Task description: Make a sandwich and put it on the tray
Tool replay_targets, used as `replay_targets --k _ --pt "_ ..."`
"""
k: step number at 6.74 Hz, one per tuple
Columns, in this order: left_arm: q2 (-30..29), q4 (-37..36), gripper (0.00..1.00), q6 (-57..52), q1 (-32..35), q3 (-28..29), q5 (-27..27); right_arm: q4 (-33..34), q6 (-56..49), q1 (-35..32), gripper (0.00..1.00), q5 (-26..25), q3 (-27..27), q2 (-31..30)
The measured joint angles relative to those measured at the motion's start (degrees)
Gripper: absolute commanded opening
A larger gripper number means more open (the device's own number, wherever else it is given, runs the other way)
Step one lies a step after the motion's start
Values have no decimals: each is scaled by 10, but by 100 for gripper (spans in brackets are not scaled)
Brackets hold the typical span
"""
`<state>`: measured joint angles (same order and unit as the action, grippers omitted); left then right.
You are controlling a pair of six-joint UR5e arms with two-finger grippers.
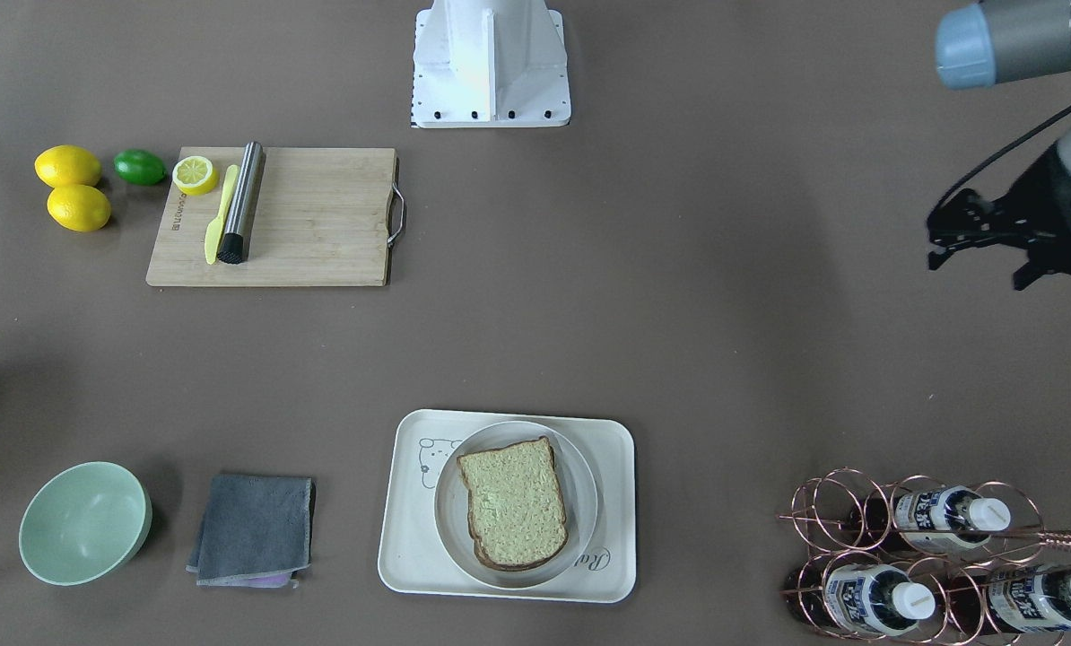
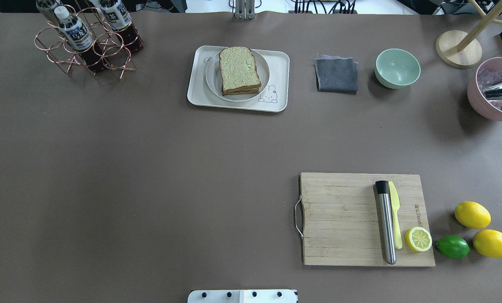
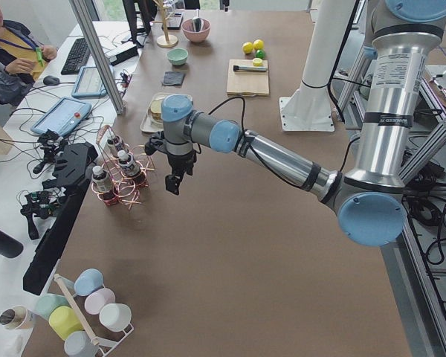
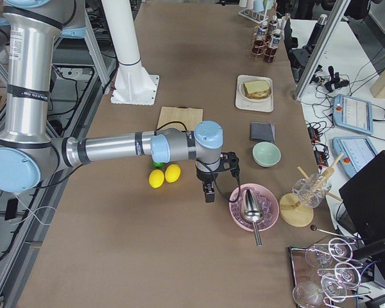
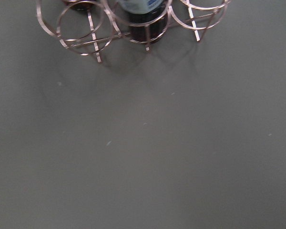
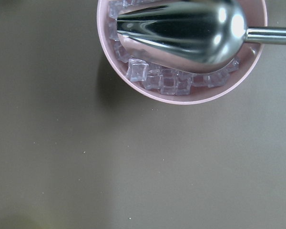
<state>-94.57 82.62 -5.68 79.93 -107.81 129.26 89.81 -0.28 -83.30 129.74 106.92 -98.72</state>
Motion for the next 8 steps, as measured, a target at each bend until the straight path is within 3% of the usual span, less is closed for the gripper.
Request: replay_targets --k 4,8 --pt "81 6 97 -210 132 43 2 3 -21 -17 100 -5 -7 -1" --pt "110 11 97 -195 145 37 6 3 -49 -33 100 -4 -5 -15"
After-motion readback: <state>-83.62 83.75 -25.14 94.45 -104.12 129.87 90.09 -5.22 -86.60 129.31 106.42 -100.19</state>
